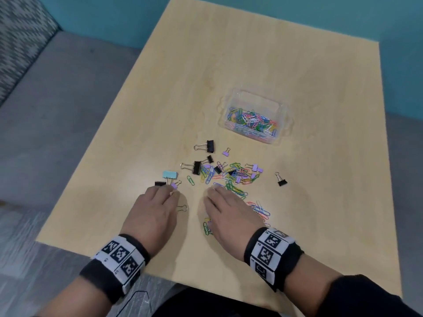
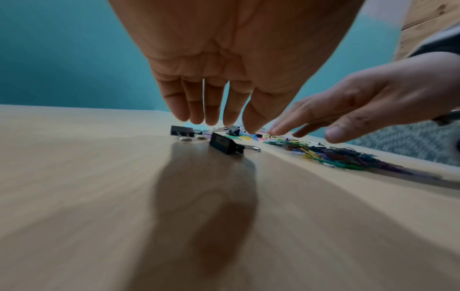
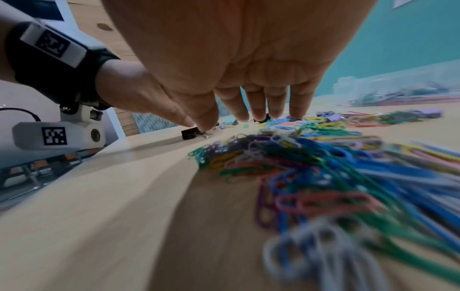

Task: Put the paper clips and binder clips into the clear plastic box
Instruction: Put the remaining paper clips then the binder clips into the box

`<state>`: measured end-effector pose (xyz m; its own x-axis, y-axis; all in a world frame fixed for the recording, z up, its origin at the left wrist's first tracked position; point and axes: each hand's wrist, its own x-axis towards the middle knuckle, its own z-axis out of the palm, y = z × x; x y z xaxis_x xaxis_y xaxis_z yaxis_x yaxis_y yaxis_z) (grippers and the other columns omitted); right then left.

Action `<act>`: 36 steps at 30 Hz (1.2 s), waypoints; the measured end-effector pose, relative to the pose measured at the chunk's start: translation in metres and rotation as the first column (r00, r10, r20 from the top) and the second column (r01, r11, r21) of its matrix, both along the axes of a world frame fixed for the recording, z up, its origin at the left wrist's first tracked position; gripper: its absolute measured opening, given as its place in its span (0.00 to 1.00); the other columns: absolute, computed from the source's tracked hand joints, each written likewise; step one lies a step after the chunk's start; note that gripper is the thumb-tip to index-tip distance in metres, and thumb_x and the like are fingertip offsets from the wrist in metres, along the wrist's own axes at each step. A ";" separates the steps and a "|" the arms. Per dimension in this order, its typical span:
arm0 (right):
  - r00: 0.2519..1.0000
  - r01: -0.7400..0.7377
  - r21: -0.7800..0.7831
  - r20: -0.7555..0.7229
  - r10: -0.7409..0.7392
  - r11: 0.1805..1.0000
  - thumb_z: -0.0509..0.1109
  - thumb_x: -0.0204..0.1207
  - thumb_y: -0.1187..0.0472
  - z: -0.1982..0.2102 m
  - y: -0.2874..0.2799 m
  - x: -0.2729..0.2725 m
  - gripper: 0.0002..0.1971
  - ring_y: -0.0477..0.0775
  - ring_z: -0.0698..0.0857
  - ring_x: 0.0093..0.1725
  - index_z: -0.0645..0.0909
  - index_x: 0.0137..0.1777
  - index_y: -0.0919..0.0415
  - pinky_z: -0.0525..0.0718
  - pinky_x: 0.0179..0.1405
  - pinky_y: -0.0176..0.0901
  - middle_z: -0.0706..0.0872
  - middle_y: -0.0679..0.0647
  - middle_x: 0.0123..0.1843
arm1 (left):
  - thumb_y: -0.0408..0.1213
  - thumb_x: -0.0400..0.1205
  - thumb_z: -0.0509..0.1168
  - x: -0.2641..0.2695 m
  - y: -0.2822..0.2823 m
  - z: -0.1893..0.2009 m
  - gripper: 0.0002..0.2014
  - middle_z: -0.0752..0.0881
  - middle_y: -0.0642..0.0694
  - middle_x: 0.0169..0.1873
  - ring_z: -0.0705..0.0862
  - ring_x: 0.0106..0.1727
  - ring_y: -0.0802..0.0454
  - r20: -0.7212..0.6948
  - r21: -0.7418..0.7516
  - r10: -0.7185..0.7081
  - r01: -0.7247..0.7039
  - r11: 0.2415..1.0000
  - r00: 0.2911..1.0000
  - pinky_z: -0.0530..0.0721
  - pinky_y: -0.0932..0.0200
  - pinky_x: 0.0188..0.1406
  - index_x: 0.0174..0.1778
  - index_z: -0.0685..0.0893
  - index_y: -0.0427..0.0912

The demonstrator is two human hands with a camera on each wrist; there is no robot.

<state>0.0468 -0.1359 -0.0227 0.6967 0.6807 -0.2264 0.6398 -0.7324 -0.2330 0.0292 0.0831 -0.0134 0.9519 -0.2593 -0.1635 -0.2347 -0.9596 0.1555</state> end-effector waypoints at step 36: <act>0.998 0.053 -0.139 -0.022 -0.057 0.989 0.45 0.78 0.40 -0.001 0.013 -0.007 0.35 0.68 0.63 0.79 0.70 0.73 0.65 0.69 0.73 0.64 0.65 0.67 0.79 | 0.35 0.73 0.52 0.060 -0.006 -0.015 0.22 0.83 0.38 0.64 0.79 0.65 0.34 0.120 -0.052 -0.084 0.091 0.995 0.989 0.78 0.41 0.64 0.60 0.83 0.39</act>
